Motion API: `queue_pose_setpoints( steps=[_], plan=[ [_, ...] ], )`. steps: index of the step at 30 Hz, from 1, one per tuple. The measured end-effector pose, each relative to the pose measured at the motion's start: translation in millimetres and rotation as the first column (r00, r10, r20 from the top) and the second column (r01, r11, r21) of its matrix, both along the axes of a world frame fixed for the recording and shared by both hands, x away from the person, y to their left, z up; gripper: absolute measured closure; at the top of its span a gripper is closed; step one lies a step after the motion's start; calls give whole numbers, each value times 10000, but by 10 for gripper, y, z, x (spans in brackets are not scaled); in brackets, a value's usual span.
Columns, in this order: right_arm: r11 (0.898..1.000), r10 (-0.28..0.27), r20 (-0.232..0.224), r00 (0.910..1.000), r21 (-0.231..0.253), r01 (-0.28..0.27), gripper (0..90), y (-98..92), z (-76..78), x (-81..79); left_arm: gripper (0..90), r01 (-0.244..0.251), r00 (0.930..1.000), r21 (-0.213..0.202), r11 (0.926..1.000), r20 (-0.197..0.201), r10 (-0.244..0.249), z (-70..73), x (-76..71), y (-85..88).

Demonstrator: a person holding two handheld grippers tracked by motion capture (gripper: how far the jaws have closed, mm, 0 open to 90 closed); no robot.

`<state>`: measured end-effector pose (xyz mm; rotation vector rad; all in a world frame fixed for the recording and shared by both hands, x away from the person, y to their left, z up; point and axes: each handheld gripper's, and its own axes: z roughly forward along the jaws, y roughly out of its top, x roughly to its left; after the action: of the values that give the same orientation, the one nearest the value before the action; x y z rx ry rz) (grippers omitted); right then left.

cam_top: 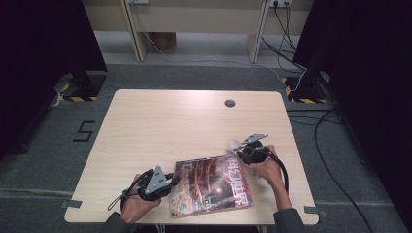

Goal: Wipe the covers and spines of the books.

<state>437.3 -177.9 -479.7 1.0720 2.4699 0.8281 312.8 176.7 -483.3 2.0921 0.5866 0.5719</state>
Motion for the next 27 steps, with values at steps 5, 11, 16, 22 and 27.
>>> queue_pose_setpoints(
  steps=[5, 11, 16, 22, 27],
  plan=[
    [9990, 286, 6, 9996, 336, -286, 774, 51, 30, -23, 747, 7, 10000, 15, 10000, -4, -7, -1, 2, 0],
    [9984, 487, 49, 9988, 280, -488, 775, 119, 60, -36, 747, 14, 10000, 11, 10000, 18, -14, 1, -1, -2],
    [9999, -82, -110, 9999, 77, 83, 774, 13, 0, 3, 746, 10, 10000, 5, 10000, 17, -10, 2, -1, -2],
    [9998, -68, -194, 9998, 192, 71, 771, -6, -9, -1, 745, 25, 10000, -3, 10000, -24, -25, 1, 6, 4],
    [9981, 219, -245, 9995, 590, -204, 771, 61, 29, -34, 745, 15, 10000, 15, 10000, -22, -15, 1, 6, 4]
  ],
)
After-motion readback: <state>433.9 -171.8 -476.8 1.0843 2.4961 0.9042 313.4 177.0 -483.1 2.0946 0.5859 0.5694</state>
